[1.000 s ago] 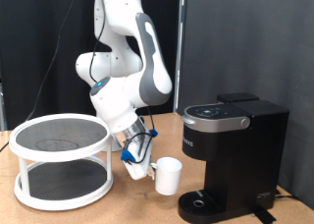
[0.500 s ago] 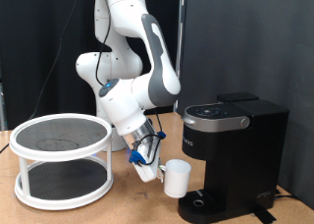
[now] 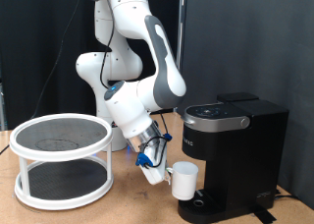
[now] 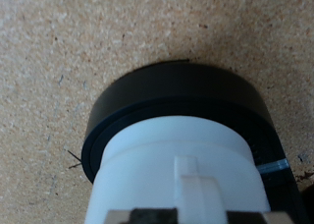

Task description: Make a cup of coffee with the keurig machine

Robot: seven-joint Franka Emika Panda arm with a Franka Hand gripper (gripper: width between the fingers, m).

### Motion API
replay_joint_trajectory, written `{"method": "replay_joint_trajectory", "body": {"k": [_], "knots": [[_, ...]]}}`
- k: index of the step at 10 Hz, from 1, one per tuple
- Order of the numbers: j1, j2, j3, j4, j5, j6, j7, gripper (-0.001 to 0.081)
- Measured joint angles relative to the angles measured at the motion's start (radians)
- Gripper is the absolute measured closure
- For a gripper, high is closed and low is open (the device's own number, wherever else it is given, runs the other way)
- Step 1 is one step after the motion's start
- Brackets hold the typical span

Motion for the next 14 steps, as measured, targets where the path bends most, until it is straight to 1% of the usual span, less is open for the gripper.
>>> {"method": "replay_joint_trajectory", "body": {"k": [3,6,10,14], "knots": [[0.000,0.003,0.022,0.010,0.033,0.013,-0.027,0.0730],[0.001,0.010,0.040,0.020,0.038,0.028,-0.027,0.0730],[0.002,0.048,0.058,0.043,0.039,0.041,-0.027,0.0730],[0.002,0.052,0.059,0.047,0.040,0.039,-0.026,0.0730]]}}
